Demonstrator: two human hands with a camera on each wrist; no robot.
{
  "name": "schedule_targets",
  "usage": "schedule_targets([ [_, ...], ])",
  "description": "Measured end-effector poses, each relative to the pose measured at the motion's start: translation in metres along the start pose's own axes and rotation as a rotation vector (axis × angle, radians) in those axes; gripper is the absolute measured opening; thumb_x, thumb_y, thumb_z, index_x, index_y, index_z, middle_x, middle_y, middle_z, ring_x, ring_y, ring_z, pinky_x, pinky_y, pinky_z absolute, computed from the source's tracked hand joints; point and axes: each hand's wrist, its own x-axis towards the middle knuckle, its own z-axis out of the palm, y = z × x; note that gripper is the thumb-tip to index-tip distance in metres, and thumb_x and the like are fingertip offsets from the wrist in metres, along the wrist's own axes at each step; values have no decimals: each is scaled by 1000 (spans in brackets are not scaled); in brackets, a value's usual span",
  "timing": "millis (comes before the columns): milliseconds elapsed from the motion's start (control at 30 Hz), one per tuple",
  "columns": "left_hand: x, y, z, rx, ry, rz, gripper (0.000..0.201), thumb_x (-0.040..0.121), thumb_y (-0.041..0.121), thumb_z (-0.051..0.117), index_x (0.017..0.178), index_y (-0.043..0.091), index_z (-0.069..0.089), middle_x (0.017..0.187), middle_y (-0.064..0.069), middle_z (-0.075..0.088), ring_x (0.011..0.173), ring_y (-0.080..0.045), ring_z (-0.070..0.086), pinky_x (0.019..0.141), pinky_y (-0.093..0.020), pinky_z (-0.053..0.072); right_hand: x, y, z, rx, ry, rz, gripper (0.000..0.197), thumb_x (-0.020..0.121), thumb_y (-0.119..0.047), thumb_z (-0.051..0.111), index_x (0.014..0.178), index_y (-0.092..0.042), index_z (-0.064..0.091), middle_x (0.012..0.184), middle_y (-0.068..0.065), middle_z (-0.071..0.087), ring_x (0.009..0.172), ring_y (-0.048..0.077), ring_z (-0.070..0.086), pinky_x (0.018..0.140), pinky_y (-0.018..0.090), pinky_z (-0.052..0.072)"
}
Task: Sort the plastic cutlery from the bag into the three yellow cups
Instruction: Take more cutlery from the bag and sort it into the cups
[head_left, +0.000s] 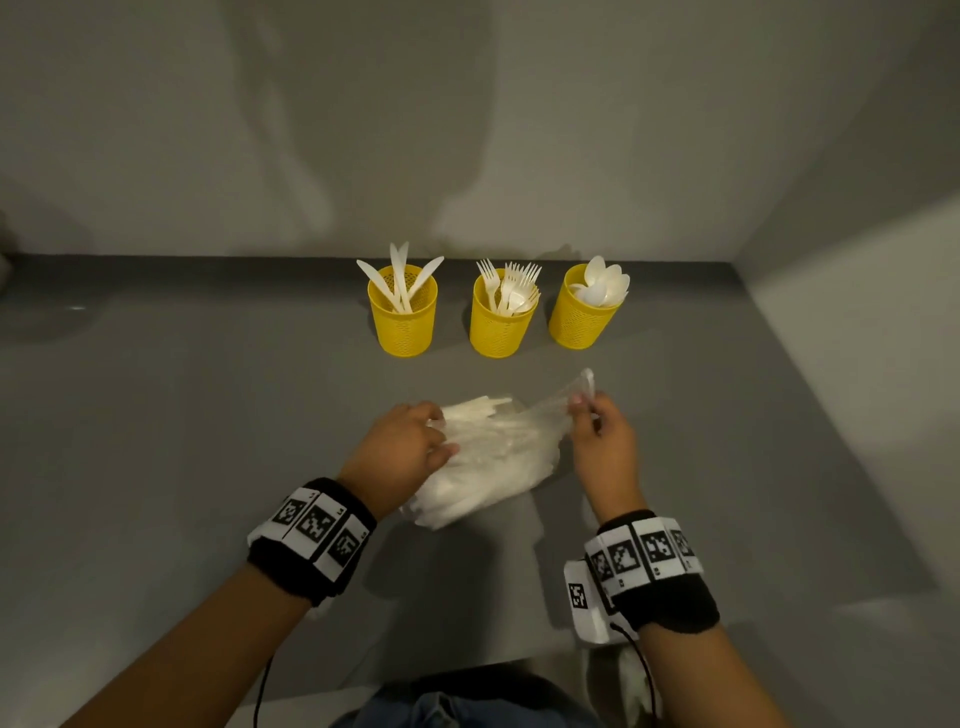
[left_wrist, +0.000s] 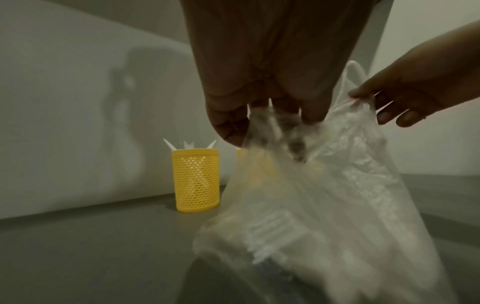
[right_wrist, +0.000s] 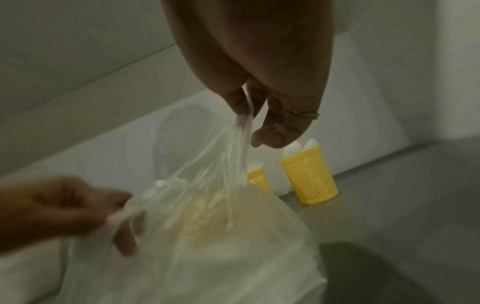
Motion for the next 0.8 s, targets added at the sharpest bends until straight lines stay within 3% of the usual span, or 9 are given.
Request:
schedule_targets([
  [67, -4, 1, -9, 57, -20, -62, 79, 73, 61, 10, 86, 14, 73, 107, -5, 63, 93, -30, 57, 85, -39, 43, 1, -3, -8, 188, 37, 93, 28, 97, -17, 43, 71, -19, 53, 63, -1, 52, 56, 8, 49, 54, 21, 42],
  [133, -7, 4, -16, 95, 86, -147, 76, 75, 61, 9, 69, 12, 68, 85, -9, 68, 82, -32, 59, 76, -35, 43, -1, -6, -14, 388, 23, 194, 26, 97, -12, 41, 77, -16, 57, 68, 2, 57, 58, 12, 53, 51, 20, 45],
  [233, -4, 8, -27, 191, 228, -268, 60, 82, 59, 30, 49, 14, 53, 61, -15, 64, 68, -33, 59, 68, -34, 37, -7, -8, -18, 547, 24, 278, 26, 96, -15, 45, 76, -12, 61, 69, 4, 61, 55, 8, 58, 52, 20, 49],
  [300, 1, 11, -32, 191, 209, -316, 46, 81, 51, 53, 59, 13, 66, 71, -11, 69, 78, -32, 60, 74, -34, 39, -11, -6, -20, 554, 15, 301, 26, 94, -16, 49, 70, -13, 61, 65, 4, 58, 56, 12, 55, 54, 25, 47],
  [400, -1, 12, -31, 68, 181, -280, 28, 78, 39, 66, 88, 13, 72, 97, -8, 70, 97, -30, 56, 83, -36, 43, -15, -3, -22, 527, 9, 335, 28, 95, -17, 48, 70, -14, 59, 65, 7, 55, 59, 18, 50, 57, 30, 42],
  [533, -11, 7, -33, -93, 86, -190, 51, 76, 2, 60, 125, 10, 53, 132, -12, 48, 118, -34, 45, 100, -36, 36, -17, -2, -29, 552, 69, 342, 20, 95, -12, 44, 79, -18, 54, 69, 3, 54, 59, 14, 50, 53, 24, 40],
  [600, -17, 12, -38, -191, 35, -158, 66, 73, 0, 56, 135, 10, 39, 142, -13, 32, 124, -34, 42, 104, -36, 36, -21, -6, -34, 640, 189, 232, 20, 87, -6, 45, 87, -24, 52, 82, -1, 57, 71, 11, 53, 61, 19, 43],
  [700, -27, 18, -41, -305, -96, -137, 87, 68, 4, 62, 143, 16, 19, 149, -6, 14, 128, -26, 38, 99, -26, 38, -35, -31, -34, 568, 318, -184, 29, 73, -6, 41, 92, -27, 51, 94, -4, 56, 85, 9, 52, 74, 16, 43],
  [800, -31, 20, -38, -397, -162, -104, 98, 64, 7, 66, 145, 18, 12, 148, -1, 11, 128, -13, 31, 97, -13, 27, -47, -54, -7, 353, -29, -462, 23, 75, -12, 39, 85, -20, 58, 85, -3, 59, 82, 15, 57, 78, 23, 46],
])
